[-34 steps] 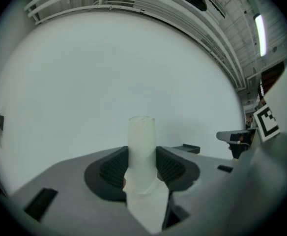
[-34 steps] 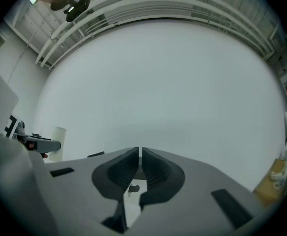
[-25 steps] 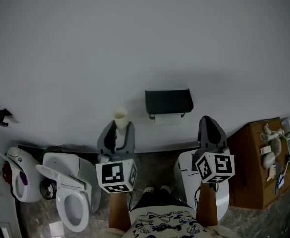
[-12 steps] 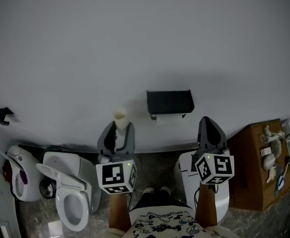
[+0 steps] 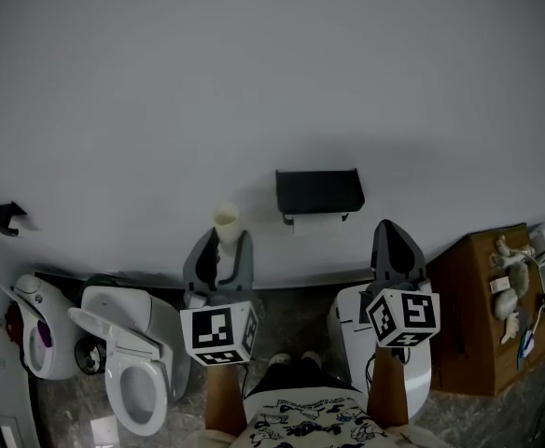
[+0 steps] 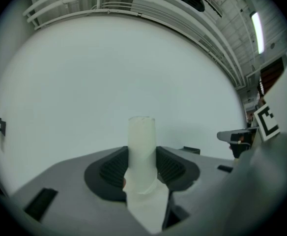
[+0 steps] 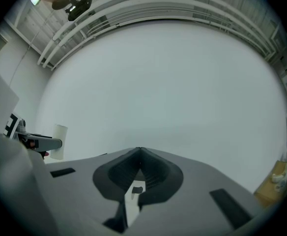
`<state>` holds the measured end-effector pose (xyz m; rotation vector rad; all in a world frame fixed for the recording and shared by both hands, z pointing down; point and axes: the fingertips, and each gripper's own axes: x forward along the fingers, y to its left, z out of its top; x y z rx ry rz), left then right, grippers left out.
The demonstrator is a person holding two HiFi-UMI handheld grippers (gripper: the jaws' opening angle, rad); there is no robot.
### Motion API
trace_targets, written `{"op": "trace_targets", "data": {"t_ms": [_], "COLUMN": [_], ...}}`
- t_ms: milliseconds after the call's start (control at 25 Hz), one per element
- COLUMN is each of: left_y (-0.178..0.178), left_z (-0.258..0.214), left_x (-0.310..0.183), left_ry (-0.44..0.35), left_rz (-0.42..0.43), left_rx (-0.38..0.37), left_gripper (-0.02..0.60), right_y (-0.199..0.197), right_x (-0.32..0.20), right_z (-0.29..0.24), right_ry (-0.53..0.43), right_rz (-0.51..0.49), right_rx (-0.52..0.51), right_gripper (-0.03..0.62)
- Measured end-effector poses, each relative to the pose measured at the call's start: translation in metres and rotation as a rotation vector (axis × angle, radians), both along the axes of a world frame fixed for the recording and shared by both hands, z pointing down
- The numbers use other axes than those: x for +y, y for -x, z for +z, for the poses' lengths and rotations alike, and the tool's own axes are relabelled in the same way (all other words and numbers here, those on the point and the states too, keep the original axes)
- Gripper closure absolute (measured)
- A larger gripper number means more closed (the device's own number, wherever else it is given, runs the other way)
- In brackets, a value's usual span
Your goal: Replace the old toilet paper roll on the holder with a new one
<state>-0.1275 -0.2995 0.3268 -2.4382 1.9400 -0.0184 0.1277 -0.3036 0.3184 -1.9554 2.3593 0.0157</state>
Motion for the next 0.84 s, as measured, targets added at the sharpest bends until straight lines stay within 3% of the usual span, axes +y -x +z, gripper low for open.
{"op": "trace_targets", "data": {"t_ms": [840], "left_y": [-0.0007], "left_z": [0.0000], "left_x": [0.0004], "left_ry": [-0.001], "left_rz": [-0.005], "left_rx": [-0.004], "left_gripper": [0.399], "right_y": [-0.0022], "right_x": [-0.0002], "right_z": [0.0016], "right_ry": [0.007], "right_rz": [-0.005], "right_rx": [0.007], "right_gripper": [0.574]}}
